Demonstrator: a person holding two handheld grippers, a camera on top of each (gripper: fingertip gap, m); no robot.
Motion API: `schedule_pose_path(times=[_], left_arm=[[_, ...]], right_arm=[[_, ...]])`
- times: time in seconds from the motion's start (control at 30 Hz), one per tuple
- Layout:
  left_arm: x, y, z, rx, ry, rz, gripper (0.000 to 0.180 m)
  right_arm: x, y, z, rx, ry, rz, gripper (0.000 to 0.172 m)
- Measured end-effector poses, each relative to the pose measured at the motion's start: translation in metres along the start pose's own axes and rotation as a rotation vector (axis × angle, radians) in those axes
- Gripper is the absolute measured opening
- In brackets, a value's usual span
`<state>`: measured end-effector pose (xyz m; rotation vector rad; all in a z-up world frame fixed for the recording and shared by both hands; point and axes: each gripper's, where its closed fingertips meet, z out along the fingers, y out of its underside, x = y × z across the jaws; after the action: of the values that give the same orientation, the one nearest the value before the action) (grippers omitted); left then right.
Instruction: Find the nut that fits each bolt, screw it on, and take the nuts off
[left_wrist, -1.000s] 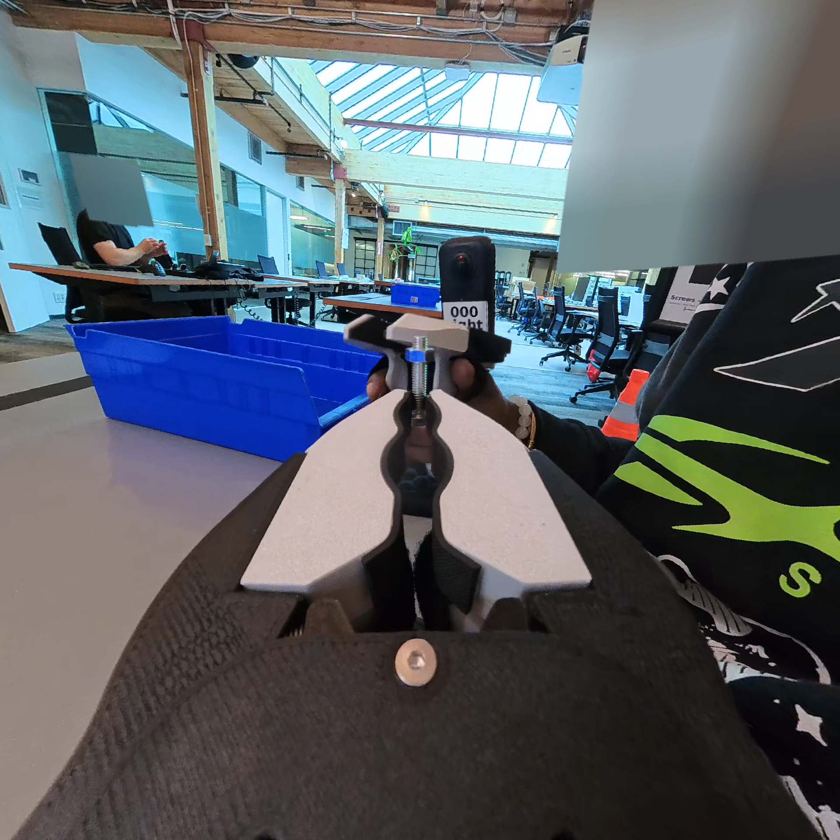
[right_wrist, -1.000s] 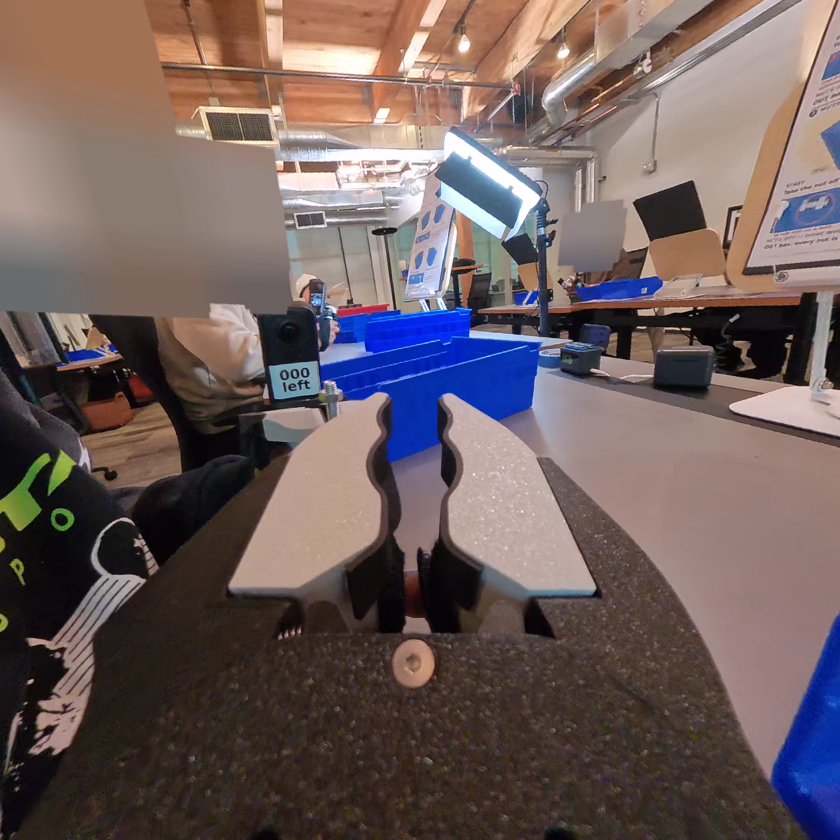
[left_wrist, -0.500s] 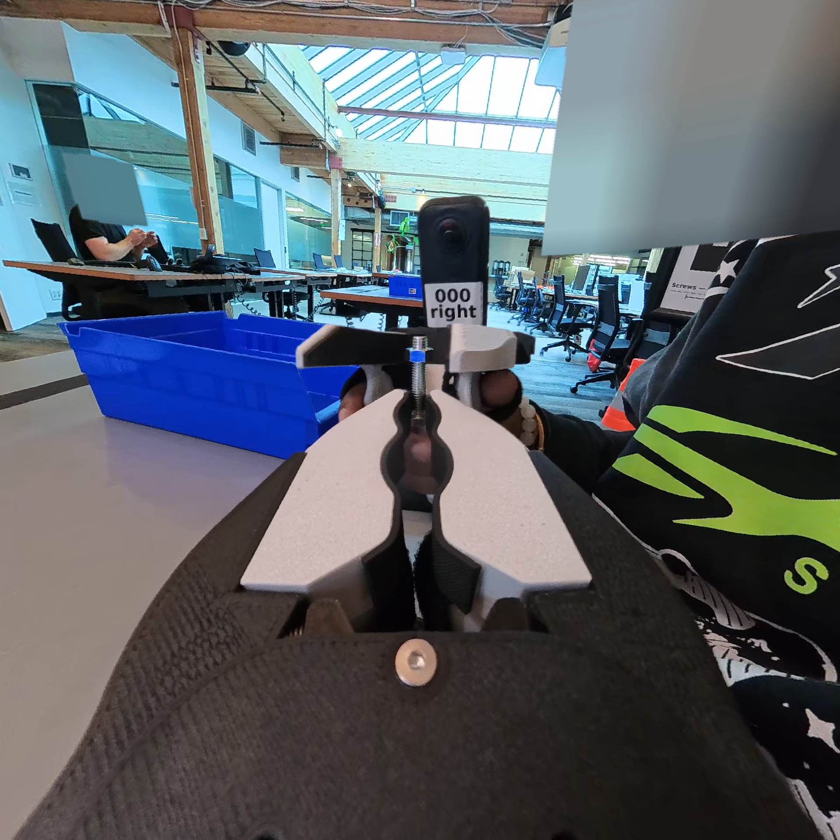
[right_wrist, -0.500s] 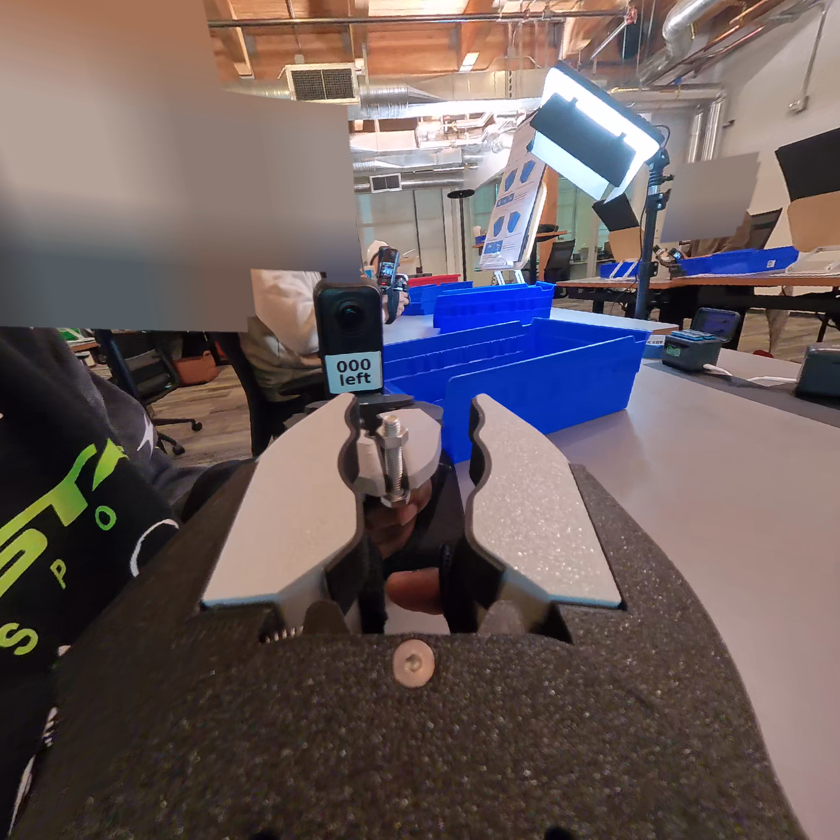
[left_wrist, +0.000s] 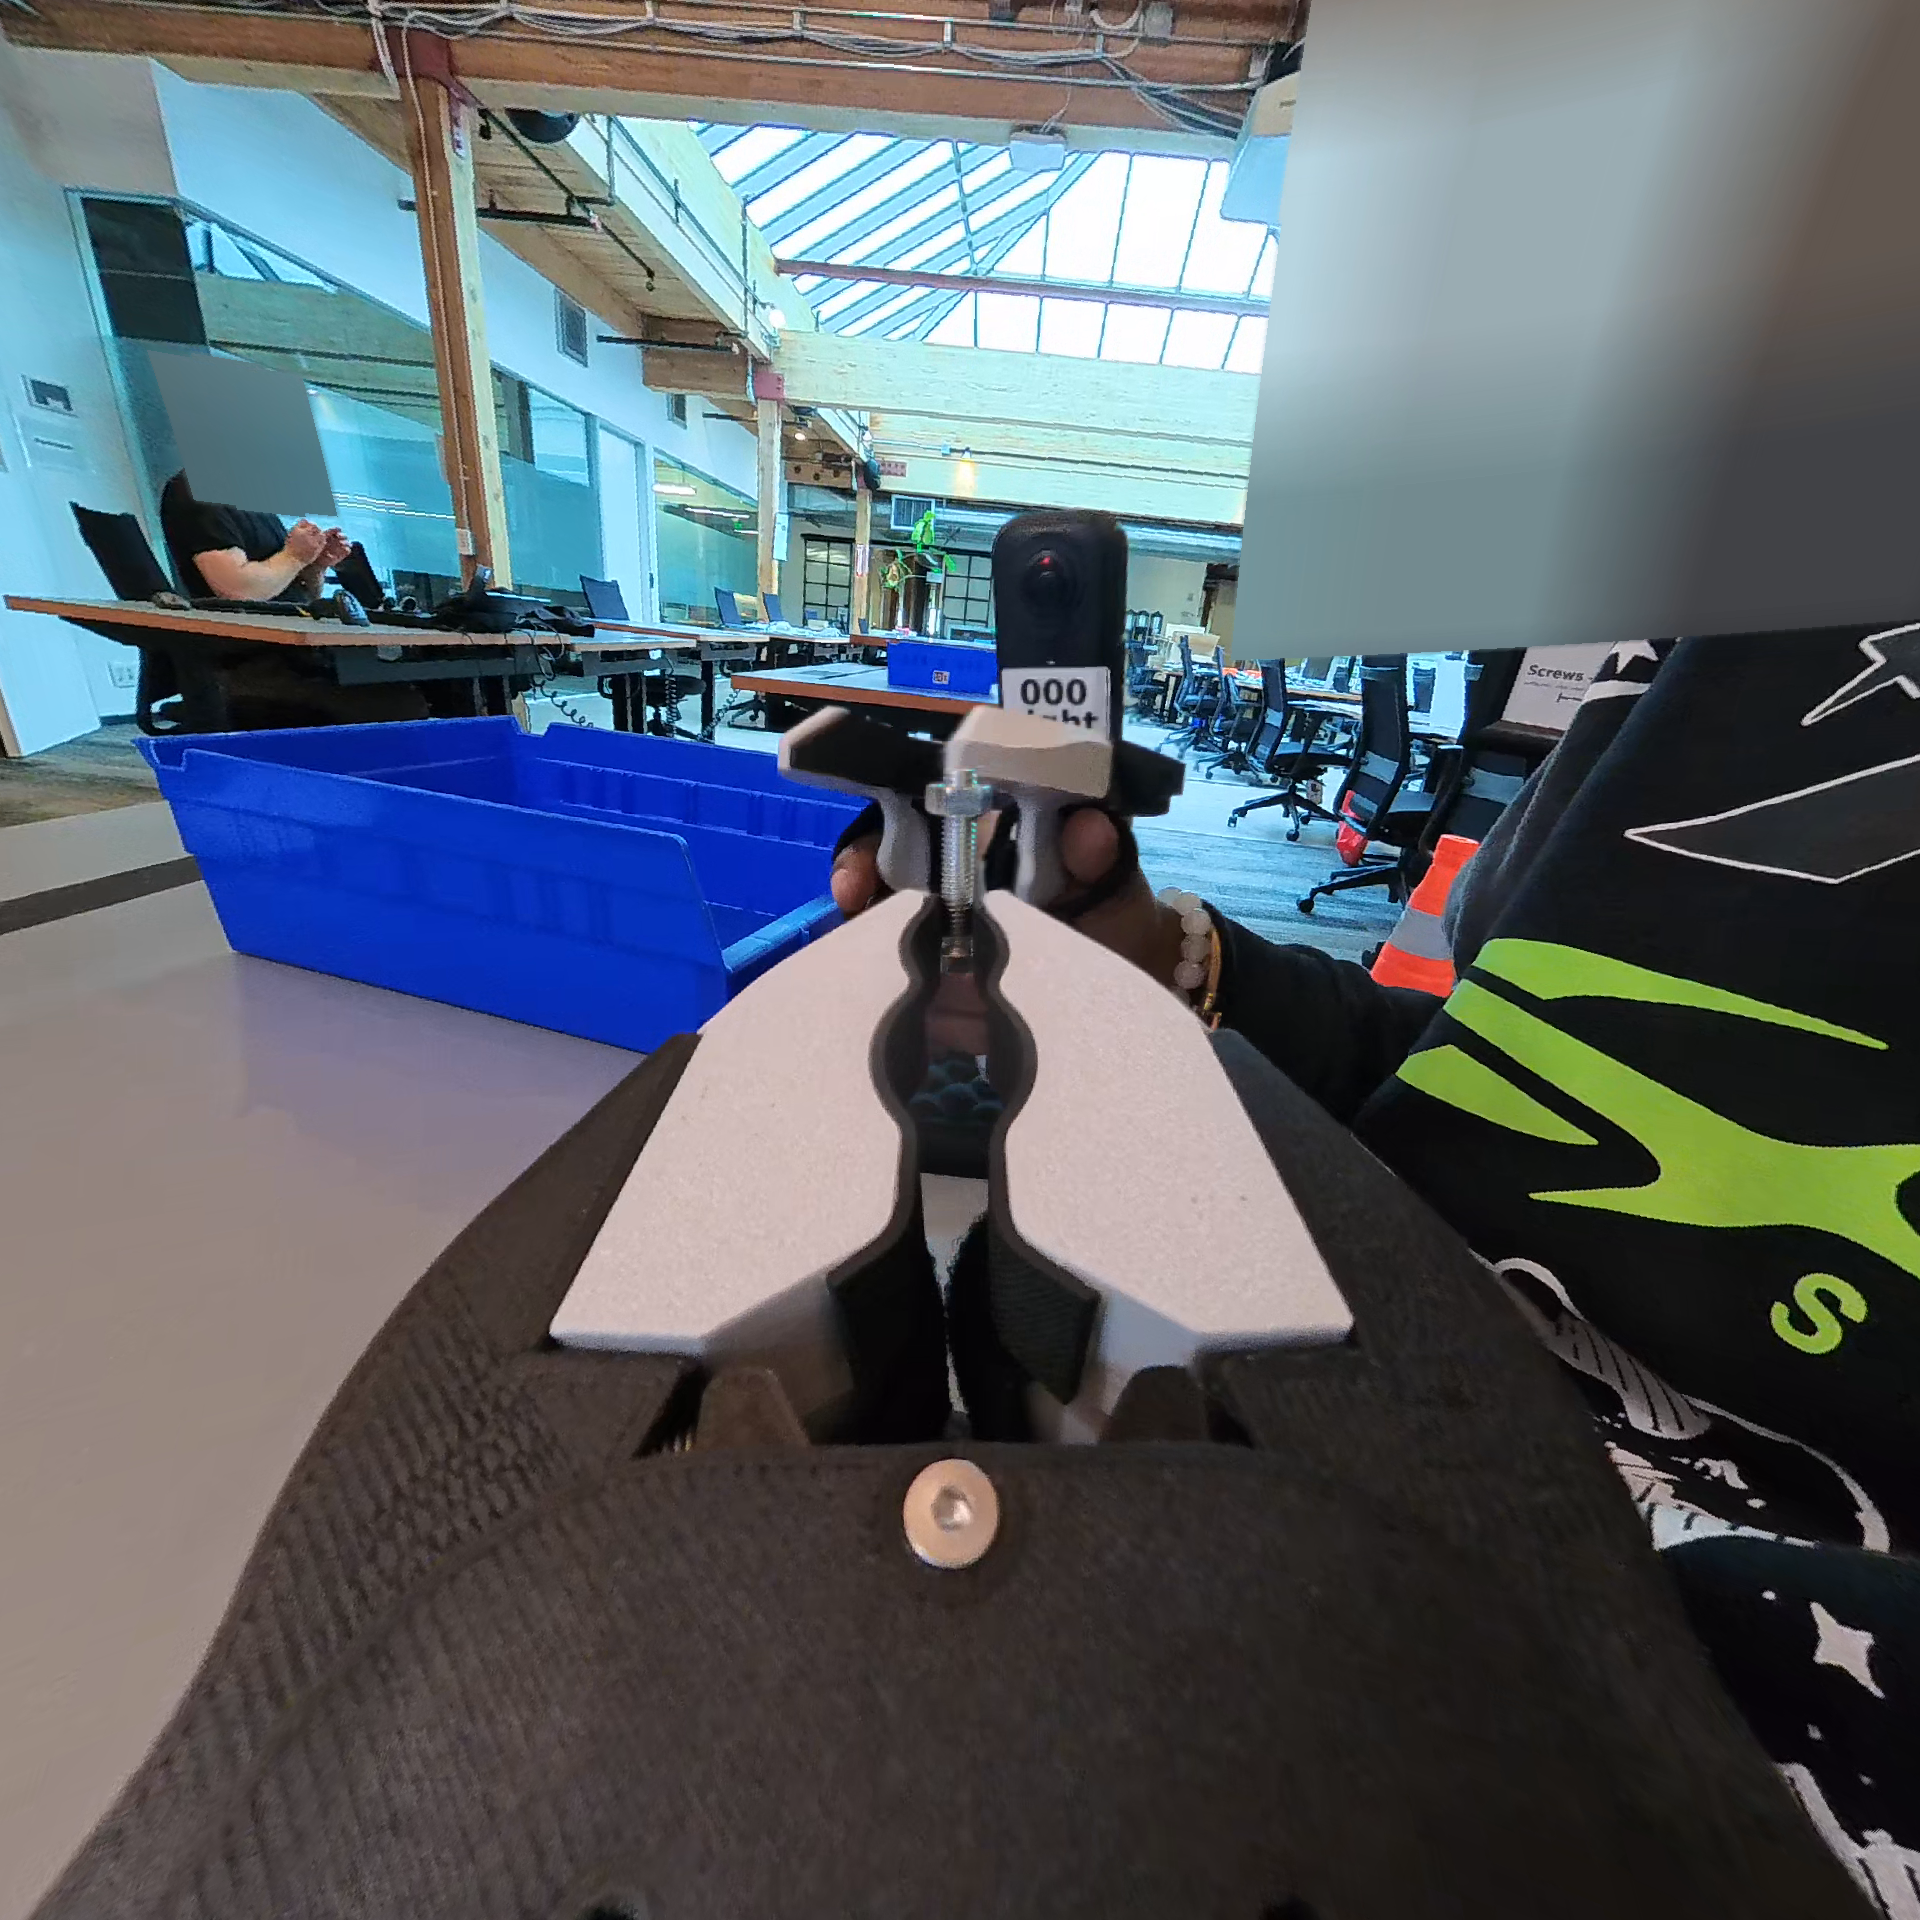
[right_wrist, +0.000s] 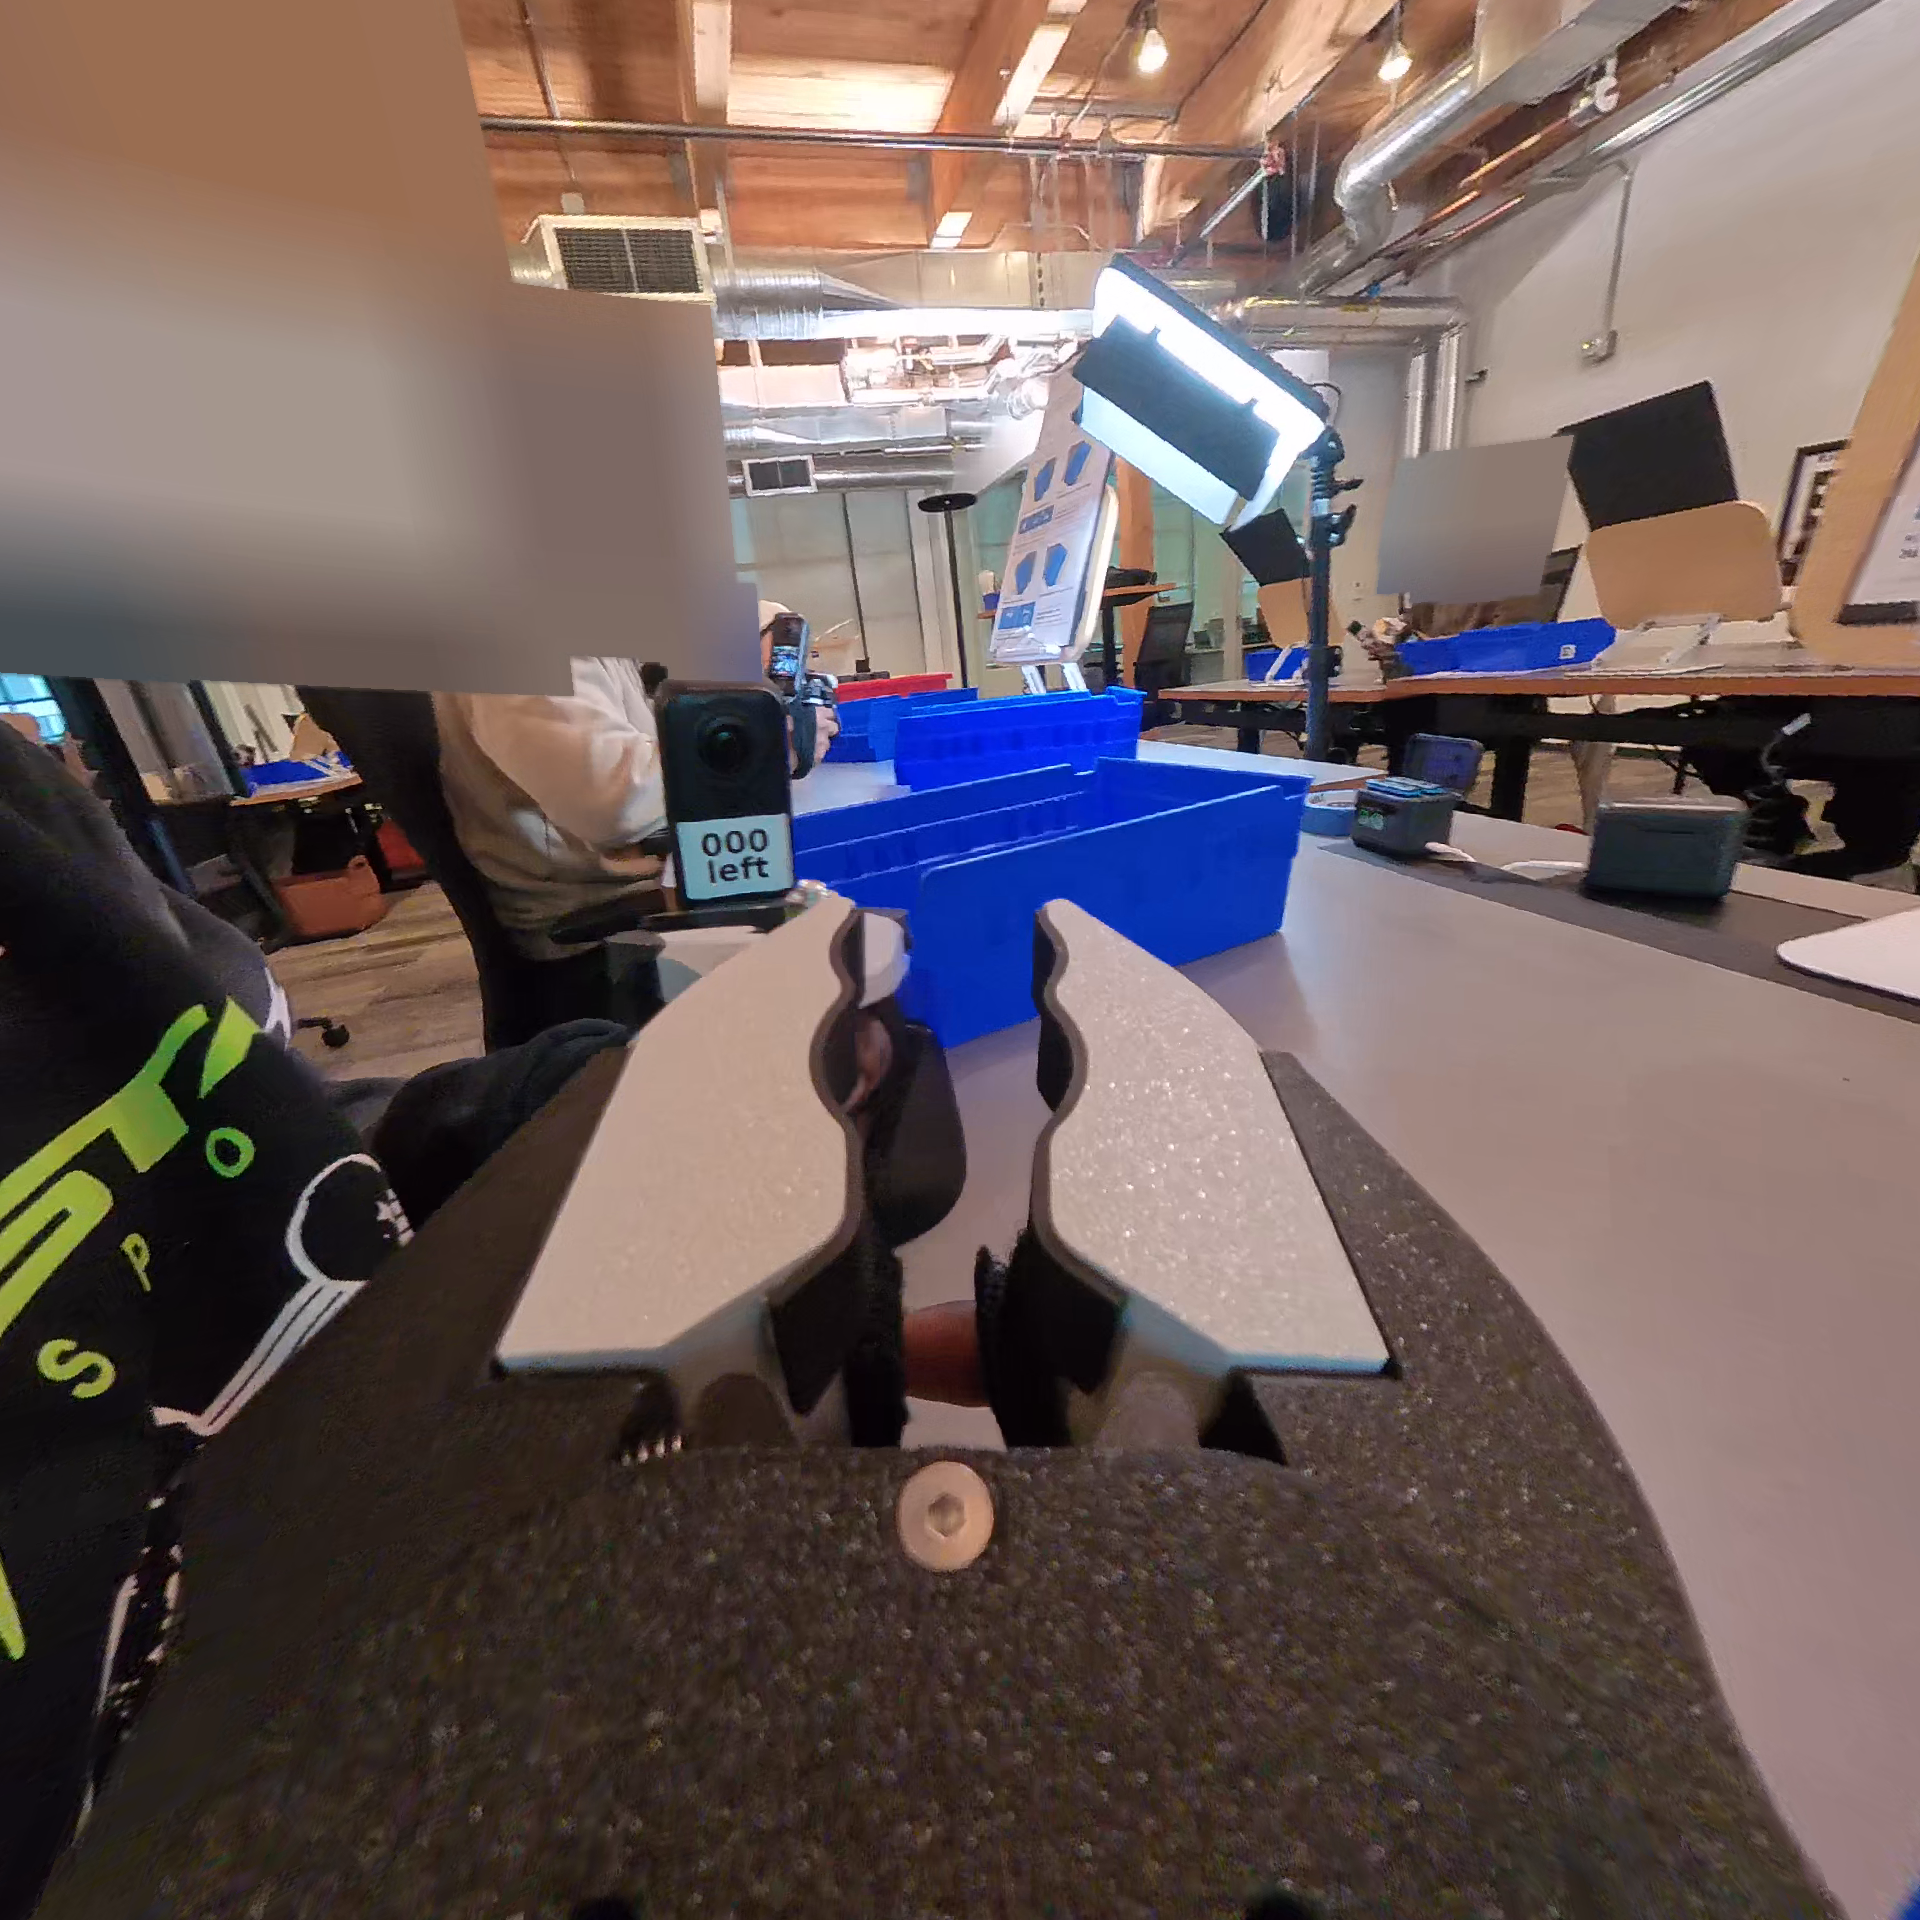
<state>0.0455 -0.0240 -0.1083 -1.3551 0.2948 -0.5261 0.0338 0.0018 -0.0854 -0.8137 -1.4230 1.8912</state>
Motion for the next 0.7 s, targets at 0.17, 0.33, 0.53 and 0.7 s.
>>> schedule_pose_path(times=[0.17,0.33,0.53,0.7], left_arm=[[0.001,0.001,0.0,-0.005,0.001,0.005,0.005],[0.001,0.001,0.001,-0.008,0.0,0.008,0.005],[0.0,0.001,0.001,-0.01,-0.001,0.004,0.005],[0.001,-0.001,0.0,0.004,0.006,-0.001,0.005]], right_arm=[[-0.017,0.005,0.019,-0.029,-0.076,-0.002,0.041],[-0.019,0.011,0.037,-0.04,-0.075,0.015,0.043],[-0.013,0.01,0.034,-0.027,-0.049,0.013,0.045],[0.002,0.005,0.009,-0.016,0.018,-0.001,0.034]])
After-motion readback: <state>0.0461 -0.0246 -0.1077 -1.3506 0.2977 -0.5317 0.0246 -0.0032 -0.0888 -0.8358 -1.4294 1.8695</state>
